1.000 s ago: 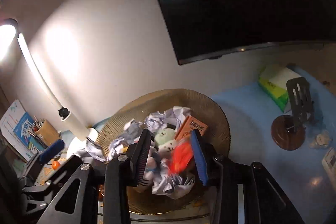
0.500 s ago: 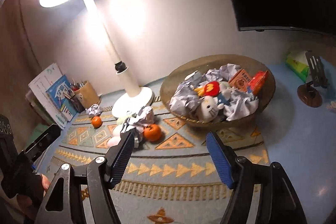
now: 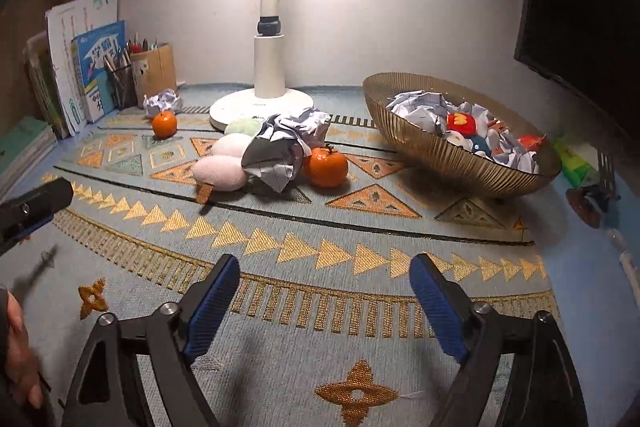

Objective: Organize objects
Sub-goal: 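Move both open tools back toward the mandarin oranges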

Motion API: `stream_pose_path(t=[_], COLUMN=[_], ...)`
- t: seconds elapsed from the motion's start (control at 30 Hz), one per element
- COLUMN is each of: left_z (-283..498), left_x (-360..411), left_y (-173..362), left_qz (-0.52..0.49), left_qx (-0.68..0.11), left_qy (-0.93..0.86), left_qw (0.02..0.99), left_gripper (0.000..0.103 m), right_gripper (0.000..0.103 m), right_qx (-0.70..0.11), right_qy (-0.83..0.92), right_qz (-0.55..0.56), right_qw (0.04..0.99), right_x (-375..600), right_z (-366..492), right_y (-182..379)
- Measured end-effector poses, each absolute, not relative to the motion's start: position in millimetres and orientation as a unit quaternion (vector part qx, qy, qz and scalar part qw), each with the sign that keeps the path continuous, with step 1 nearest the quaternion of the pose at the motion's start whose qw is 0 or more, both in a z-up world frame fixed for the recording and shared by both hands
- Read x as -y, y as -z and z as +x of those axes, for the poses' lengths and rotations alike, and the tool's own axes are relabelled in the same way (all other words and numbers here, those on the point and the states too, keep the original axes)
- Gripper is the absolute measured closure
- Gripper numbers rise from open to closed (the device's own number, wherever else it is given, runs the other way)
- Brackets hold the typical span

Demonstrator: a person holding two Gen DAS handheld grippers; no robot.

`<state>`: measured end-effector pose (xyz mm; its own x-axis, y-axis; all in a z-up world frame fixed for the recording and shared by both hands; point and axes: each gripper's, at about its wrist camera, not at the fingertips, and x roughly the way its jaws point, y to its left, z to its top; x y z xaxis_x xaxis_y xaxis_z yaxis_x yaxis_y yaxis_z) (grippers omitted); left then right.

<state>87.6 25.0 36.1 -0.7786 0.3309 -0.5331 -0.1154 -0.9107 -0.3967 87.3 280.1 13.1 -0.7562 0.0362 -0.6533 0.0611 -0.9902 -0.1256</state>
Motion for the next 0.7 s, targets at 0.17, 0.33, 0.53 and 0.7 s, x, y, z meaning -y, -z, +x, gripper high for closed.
stream_pose_path(t=[0.17, 0.33, 0.53, 0.7], left_z=[87, 88, 87, 88], left_x=[-32, -34, -29, -34], left_y=[-36, -36, -33, -34], left_qz=[-0.320, -0.319, -0.324, -0.326], left_qx=[0.155, 0.150, 0.164, 0.145], left_qy=[-0.927, -0.928, -0.925, -0.931], left_qw=[0.120, 0.121, 0.111, 0.078], left_gripper=[0.001, 0.001, 0.001, 0.001], right_gripper=[0.010, 0.007, 0.007, 0.007], right_qx=[-0.061, -0.057, -0.054, -0.037], right_qy=[0.930, 0.927, 0.926, 0.930], right_qz=[0.363, 0.372, 0.375, 0.365], right_qw=[0.011, 0.010, 0.007, -0.005], right_x=[-285, -286, -287, -294], right_z=[83, 81, 80, 82], right_y=[-9, -7, -7, -10])
